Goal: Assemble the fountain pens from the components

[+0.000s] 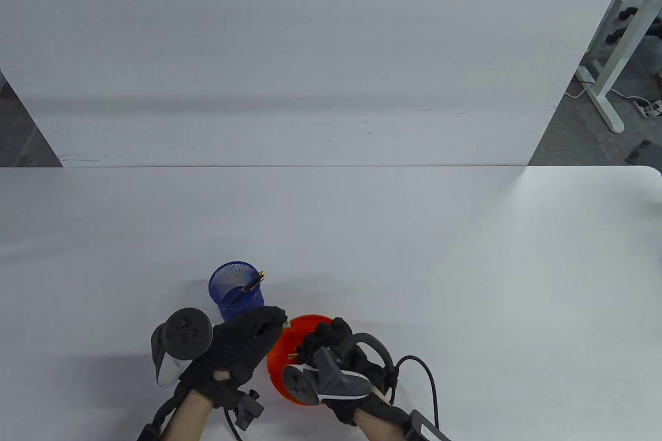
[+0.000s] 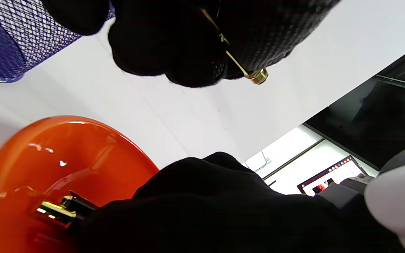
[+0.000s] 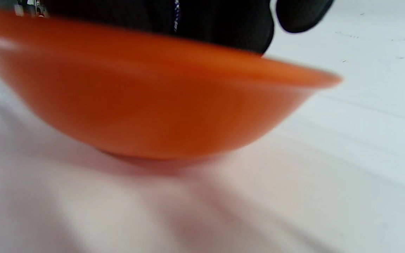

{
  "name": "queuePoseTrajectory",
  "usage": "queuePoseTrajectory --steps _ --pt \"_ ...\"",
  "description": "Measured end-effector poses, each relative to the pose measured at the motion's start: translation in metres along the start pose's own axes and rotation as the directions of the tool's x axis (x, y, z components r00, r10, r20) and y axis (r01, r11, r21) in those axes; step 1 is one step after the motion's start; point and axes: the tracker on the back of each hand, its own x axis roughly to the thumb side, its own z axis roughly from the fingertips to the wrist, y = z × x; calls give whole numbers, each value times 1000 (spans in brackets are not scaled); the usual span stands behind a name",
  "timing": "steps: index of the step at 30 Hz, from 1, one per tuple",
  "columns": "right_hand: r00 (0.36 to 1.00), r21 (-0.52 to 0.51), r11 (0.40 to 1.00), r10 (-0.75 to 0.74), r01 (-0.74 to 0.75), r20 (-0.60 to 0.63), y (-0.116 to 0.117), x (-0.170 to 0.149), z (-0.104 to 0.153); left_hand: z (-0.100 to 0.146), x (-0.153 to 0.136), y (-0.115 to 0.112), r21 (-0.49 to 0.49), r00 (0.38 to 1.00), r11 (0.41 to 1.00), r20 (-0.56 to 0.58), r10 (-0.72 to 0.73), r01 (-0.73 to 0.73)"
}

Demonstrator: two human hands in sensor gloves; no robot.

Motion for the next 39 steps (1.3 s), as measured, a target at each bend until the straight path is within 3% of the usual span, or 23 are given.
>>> queuePoseTrajectory --steps 13,16,23,34,39 --pt "1000 11 1000 -2 2 3 3 1 -1 0 1 0 -12 1000 1000 10 -5 5" --pt "1000 59 998 0 0 9 9 3 -4 0 1 0 -13 1000 1000 15 -5 6" --pt "1000 32 999 6 -6 11 7 5 -9 0 0 -1 -14 1000 1000 9 -1 1" --pt "999 111 993 24 -29 45 10 10 -17 1 -3 0 51 999 998 -10 43 -43" --pt "999 44 998 -37 36 25 -2 -4 -7 1 -3 0 55 998 997 -16 63 -62"
